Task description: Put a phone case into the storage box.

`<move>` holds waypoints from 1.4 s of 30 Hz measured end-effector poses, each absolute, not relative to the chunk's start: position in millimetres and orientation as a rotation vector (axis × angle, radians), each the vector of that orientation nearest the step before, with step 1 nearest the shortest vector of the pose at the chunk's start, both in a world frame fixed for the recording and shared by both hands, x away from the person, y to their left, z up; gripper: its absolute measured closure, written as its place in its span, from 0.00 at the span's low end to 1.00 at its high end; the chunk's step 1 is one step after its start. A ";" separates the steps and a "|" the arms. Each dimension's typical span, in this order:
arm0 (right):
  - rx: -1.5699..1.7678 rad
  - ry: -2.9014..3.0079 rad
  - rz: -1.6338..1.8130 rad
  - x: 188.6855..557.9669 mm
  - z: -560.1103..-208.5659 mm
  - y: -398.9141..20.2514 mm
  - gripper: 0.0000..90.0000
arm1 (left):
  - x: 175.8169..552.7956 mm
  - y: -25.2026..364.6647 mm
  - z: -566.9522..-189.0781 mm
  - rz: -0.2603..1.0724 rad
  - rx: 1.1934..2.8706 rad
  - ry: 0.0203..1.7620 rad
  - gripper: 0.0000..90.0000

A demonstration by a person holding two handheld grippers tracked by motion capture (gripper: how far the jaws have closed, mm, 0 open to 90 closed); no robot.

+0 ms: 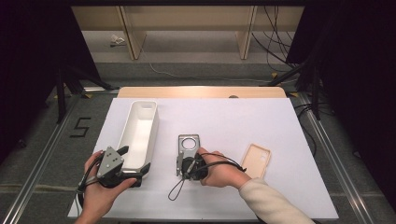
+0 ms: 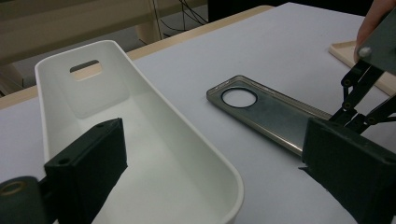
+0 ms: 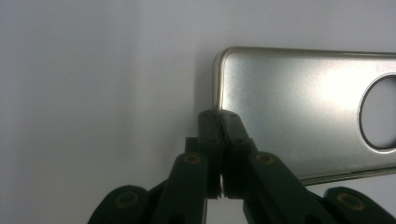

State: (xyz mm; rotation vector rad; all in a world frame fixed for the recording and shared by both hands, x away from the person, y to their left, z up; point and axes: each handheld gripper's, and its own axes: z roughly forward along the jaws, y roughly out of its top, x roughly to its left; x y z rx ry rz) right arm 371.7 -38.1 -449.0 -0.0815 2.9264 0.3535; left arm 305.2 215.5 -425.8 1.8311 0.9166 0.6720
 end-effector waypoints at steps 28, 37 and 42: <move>0.073 2.768 0.761 360.8 -414.6 -101.0 0.99 | 319.6 190.2 -396.0 0.626 1.812 0.863 0.14; 0.090 2.754 0.780 358.1 -412.4 -109.1 0.99 | 334.9 174.3 -391.0 0.583 1.841 0.864 0.15; 0.095 2.750 0.789 356.7 -411.4 -112.7 0.99 | 345.7 162.8 -388.9 0.552 1.858 0.869 0.16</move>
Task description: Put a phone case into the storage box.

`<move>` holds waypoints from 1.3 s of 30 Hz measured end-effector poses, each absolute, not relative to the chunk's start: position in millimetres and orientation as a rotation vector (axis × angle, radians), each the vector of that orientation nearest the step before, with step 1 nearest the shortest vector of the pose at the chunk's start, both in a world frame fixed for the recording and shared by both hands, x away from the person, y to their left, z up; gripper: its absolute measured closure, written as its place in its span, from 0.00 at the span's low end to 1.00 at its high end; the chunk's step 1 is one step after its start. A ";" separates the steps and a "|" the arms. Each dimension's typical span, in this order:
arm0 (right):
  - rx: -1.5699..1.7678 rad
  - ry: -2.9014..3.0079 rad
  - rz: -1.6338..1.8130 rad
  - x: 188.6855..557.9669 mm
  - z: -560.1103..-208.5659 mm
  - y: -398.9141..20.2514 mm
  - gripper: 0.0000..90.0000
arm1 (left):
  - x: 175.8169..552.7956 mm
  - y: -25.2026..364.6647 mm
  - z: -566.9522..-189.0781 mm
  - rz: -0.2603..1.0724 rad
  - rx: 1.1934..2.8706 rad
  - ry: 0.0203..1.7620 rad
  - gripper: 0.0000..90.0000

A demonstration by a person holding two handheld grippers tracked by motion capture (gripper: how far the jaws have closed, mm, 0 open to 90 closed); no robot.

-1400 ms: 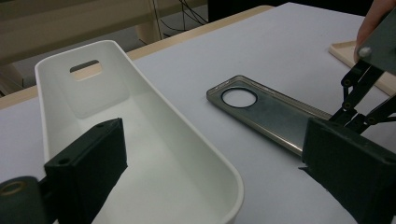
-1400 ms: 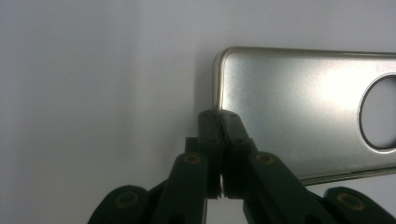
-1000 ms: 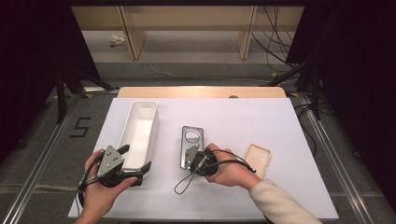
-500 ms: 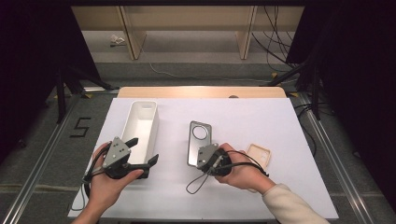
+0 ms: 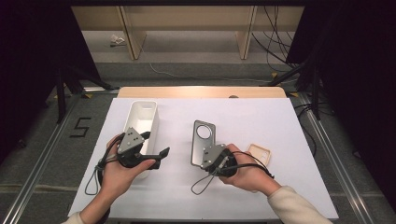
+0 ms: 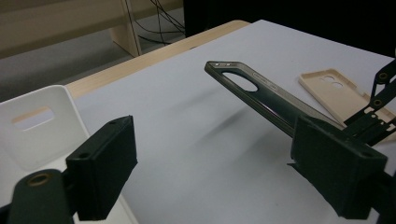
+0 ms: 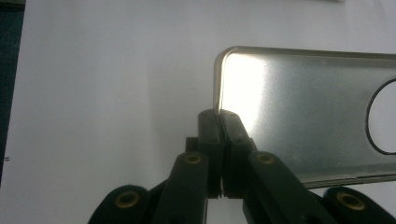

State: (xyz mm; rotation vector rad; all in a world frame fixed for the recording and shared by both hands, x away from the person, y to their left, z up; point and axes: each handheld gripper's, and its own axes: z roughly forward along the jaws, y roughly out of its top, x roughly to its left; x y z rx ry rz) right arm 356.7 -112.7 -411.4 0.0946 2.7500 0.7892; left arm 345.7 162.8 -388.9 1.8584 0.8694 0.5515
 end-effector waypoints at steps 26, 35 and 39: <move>0.135 2.704 0.857 347.9 -406.8 -142.9 0.99 | 384.0 109.9 -378.4 0.455 1.935 0.853 0.17; 0.135 2.703 0.861 347.0 -406.6 -143.4 0.99 | 407.9 79.2 -372.1 0.373 1.973 0.872 0.18; 0.133 2.697 0.863 346.3 -405.6 -142.6 0.99 | 422.7 65.4 -371.9 0.322 1.996 0.898 0.23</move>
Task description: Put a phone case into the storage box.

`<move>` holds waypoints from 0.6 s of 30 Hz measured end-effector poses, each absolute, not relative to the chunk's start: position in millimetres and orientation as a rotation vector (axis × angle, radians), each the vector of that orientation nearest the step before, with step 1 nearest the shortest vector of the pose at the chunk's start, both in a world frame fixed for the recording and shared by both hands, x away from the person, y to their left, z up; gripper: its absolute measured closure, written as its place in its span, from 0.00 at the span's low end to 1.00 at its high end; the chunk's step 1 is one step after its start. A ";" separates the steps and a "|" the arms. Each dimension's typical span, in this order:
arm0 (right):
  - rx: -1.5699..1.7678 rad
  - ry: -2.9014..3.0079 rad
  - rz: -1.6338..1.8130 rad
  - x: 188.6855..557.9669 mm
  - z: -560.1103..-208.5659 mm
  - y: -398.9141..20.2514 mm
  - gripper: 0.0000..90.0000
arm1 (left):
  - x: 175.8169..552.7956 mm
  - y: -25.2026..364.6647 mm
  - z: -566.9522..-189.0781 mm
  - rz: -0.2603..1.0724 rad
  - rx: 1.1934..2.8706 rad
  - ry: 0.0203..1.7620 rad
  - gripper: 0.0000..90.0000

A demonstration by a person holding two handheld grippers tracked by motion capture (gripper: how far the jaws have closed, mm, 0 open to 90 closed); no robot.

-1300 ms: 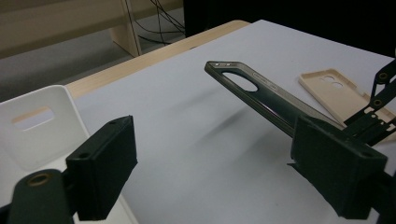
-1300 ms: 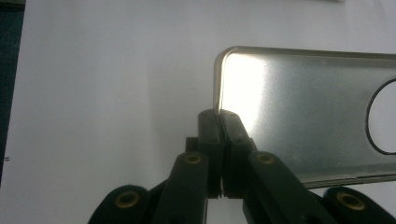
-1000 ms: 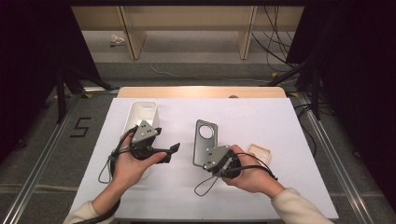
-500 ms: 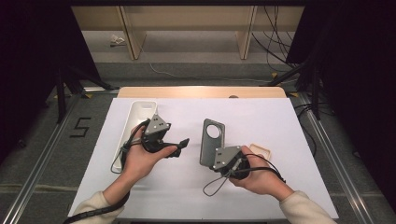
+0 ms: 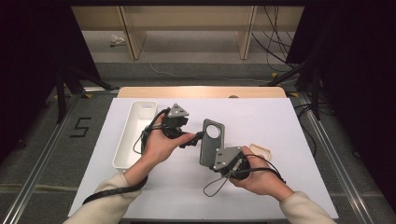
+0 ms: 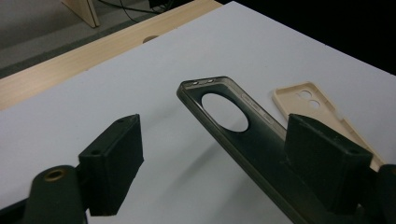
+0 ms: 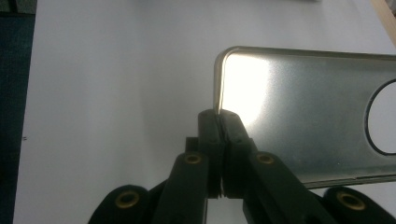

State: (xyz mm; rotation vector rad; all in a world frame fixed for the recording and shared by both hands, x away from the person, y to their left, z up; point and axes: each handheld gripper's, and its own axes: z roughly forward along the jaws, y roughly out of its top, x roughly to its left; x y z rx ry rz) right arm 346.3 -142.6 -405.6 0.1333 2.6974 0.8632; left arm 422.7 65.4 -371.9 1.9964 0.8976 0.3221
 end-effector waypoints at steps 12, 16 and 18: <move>0.122 2.686 0.873 345.5 -404.8 -141.8 0.99 | 460.4 39.4 -382.7 0.232 2.051 1.043 0.41; 0.119 2.682 0.870 345.1 -404.6 -141.5 0.99 | 464.9 35.2 -387.1 0.226 2.060 1.072 0.47; 0.113 2.678 0.870 345.3 -404.4 -141.3 0.99 | 466.1 34.1 -388.9 0.215 2.057 1.088 0.53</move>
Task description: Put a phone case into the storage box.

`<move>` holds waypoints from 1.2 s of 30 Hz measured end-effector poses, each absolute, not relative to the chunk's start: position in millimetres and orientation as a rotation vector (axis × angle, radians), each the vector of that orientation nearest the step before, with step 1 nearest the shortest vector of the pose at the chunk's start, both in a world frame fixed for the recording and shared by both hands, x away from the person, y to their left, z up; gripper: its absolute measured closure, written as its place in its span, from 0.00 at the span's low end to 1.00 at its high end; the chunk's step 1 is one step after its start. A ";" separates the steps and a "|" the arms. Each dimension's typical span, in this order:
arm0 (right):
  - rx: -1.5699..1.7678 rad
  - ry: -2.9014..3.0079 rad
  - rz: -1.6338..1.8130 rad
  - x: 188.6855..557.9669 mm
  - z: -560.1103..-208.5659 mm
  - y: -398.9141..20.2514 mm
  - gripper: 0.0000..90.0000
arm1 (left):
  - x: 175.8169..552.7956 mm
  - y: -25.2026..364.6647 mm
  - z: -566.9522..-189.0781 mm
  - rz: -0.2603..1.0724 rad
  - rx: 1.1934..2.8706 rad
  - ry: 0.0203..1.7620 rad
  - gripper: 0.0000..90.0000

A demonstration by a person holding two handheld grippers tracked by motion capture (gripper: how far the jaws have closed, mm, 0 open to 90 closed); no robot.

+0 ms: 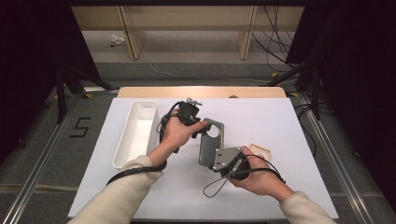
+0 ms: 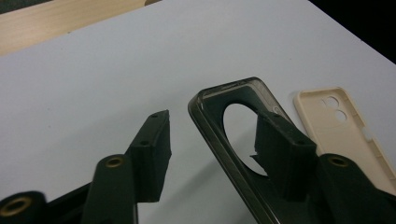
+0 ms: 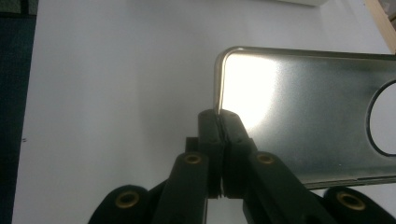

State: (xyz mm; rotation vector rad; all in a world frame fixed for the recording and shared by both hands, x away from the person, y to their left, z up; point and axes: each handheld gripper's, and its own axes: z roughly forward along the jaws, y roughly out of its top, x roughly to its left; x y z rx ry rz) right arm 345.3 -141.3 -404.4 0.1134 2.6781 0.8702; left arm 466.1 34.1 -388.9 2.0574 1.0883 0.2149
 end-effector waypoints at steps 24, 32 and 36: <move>0.090 2.717 0.817 346.1 -415.3 -134.1 0.99 | 461.7 36.7 -379.9 0.137 1.918 1.160 0.87; 0.109 2.723 0.770 347.8 -417.6 -133.6 0.99 | 457.7 33.3 -372.4 0.125 1.878 1.131 0.91; 0.120 2.697 0.762 348.4 -419.7 -133.8 0.98 | 456.3 32.9 -369.6 0.138 1.862 1.105 0.92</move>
